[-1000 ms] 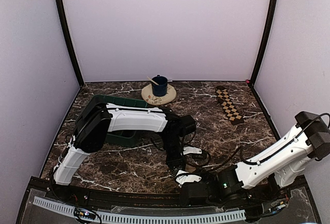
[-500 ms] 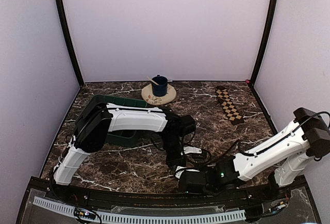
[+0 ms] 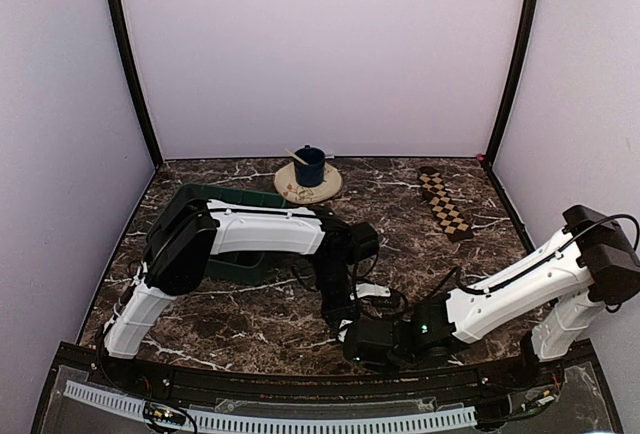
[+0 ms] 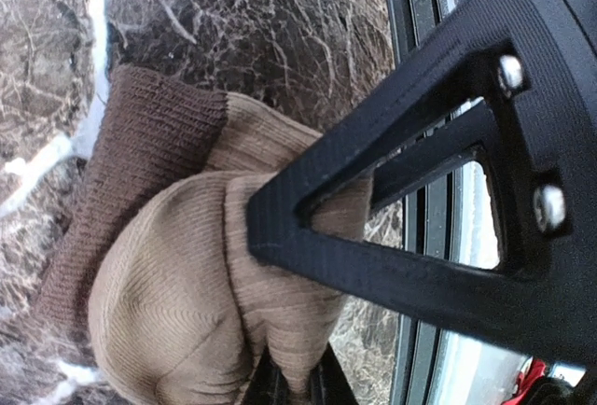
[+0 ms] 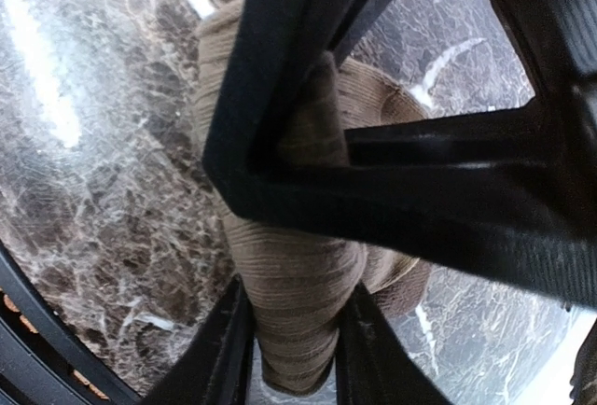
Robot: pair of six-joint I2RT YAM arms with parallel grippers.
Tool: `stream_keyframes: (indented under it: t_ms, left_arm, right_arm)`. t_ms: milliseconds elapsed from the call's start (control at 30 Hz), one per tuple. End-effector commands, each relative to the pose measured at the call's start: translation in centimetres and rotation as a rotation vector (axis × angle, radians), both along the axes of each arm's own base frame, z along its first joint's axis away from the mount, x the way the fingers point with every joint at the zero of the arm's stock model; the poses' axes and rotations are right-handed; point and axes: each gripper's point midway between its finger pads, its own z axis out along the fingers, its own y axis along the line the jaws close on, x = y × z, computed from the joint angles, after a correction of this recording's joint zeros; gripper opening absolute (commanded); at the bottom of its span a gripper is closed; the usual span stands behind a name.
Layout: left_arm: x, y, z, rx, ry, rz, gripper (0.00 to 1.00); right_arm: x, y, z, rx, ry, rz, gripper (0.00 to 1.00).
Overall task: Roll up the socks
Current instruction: Roll the sock at the center of the board.
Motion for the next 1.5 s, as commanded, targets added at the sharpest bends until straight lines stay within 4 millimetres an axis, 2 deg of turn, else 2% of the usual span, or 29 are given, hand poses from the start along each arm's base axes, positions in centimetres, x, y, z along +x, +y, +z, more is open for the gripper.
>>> stream_keyframes:
  t_ms: [0, 133, 300, 400, 567, 767, 1033, 1200, 1467]
  left_arm:
    - [0.0, 3.3, -4.9, 0.197, -0.055, -0.025, 0.06]
    - [0.7, 3.4, -5.0, 0.22, -0.096, -0.004, 0.16]
    - [1.8, 3.8, -4.8, 0.229, -0.142, 0.044, 0.26]
    - [2.5, 4.2, -4.6, 0.223, -0.158, 0.079, 0.29]
    - [3.5, 4.2, -3.1, 0.167, -0.173, 0.14, 0.33]
    - [3.9, 3.7, -0.9, 0.08, -0.14, 0.183, 0.35]
    - [4.6, 5.4, -1.6, 0.117, -0.16, 0.222, 0.36]
    - [5.8, 6.1, -1.5, 0.121, -0.184, 0.268, 0.37]
    - [8.3, 6.2, 1.0, 0.036, -0.215, 0.354, 0.4]
  right_arm:
    - [0.3, 0.2, -1.1, 0.006, 0.055, -0.047, 0.21]
    - [0.3, 0.0, -1.1, 0.014, 0.076, -0.062, 0.1]
    - [0.2, -0.3, -1.2, 0.036, 0.104, -0.083, 0.04]
    - [0.2, -0.4, -1.2, 0.058, 0.12, -0.099, 0.03]
    - [0.2, -0.6, -1.1, 0.079, 0.142, -0.119, 0.03]
    - [0.6, -0.6, -0.8, 0.111, 0.169, -0.149, 0.03]
    - [0.7, -0.8, -1.2, 0.114, 0.193, -0.177, 0.03]
    - [0.6, -0.9, -1.4, 0.111, 0.207, -0.183, 0.03]
    - [0.6, -0.9, -1.6, 0.118, 0.239, -0.196, 0.03]
